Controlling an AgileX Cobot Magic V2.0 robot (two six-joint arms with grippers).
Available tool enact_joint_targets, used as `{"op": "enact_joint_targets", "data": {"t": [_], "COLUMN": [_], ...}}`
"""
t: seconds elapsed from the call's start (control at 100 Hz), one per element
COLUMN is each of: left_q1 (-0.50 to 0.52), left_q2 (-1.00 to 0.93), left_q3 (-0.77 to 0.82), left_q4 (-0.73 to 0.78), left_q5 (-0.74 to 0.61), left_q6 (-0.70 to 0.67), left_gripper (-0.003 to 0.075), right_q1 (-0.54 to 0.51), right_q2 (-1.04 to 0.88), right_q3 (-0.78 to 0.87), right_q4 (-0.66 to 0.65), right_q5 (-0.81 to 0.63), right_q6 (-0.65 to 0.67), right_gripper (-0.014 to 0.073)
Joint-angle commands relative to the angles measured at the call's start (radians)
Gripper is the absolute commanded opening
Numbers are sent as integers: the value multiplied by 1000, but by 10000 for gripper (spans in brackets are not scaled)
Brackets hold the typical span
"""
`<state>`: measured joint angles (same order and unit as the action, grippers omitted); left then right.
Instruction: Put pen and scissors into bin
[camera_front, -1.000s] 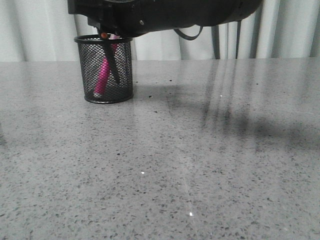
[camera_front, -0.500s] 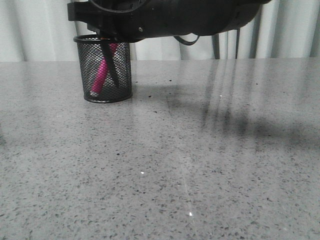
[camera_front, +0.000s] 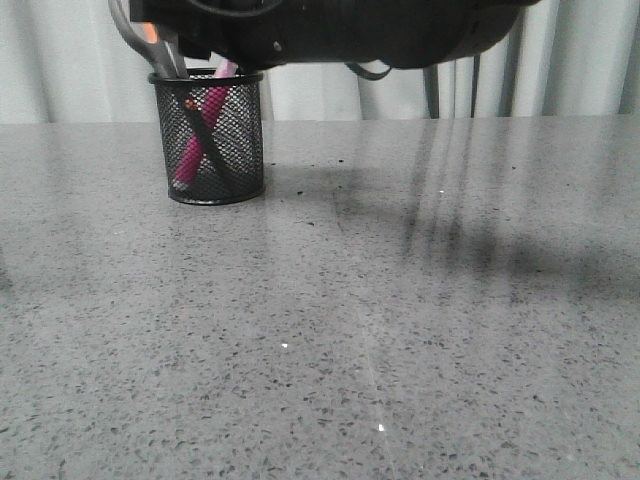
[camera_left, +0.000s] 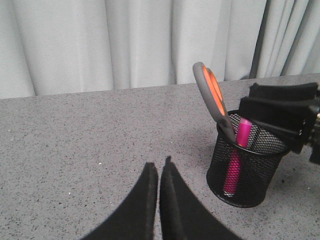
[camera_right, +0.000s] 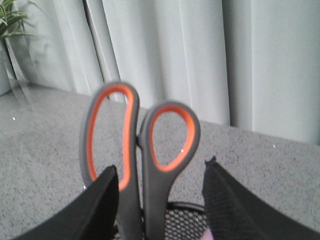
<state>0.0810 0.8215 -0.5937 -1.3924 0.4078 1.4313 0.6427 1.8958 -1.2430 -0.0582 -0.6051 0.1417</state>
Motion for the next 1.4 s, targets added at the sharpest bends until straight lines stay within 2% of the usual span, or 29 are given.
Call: {"op": "enact_joint_targets", "data": {"t": [0.0,0.09,0.18,0.29,0.39,0.55,0.65,0.79,1.02,1.22,1.39], "left_q1": [-7,-7,-7,-7,-7,-7,-7,-7,-7,-7,-7], "left_q2": [-7,-7,-7,-7,-7,-9,-32,-108,-338,-533,-651], "left_q3": [-30,-30,-30,-30,-30,-28,-16,51,230,344,403], "left_q4": [-40,-40,-40,-40,-35,-1,-1,-36,-91,-94,-162], "left_q5": [0,0,-1,-4,-15,-17,-27,-80,-168,-216,-257], "left_q6": [-5,-5,-5,-5,-4,6,8,62,109,109,109], "left_gripper": [-19,-19,-19,-19,-19,-19,-19,-19,-19,-19,-19], "right_q1": [1,-8,-30,-77,-148,-254,-300,-363,-445,-450,-450], "right_q2": [-100,-155,-228,-355,-484,-694,-817,-995,-1298,-1556,-1669], "right_q3": [-21,-11,23,91,154,243,316,469,768,996,1083], "right_q4": [-7,-8,-8,-8,-8,-37,-76,-107,-107,-92,-11], "right_q5": [-99,-99,-95,-62,29,273,361,368,368,305,307], "right_q6": [-9,-9,-38,-69,-71,-89,-125,-125,-125,-125,-125], "right_gripper": [337,302,230,81,-79,-69,-69,-69,-69,-69,-69]}}
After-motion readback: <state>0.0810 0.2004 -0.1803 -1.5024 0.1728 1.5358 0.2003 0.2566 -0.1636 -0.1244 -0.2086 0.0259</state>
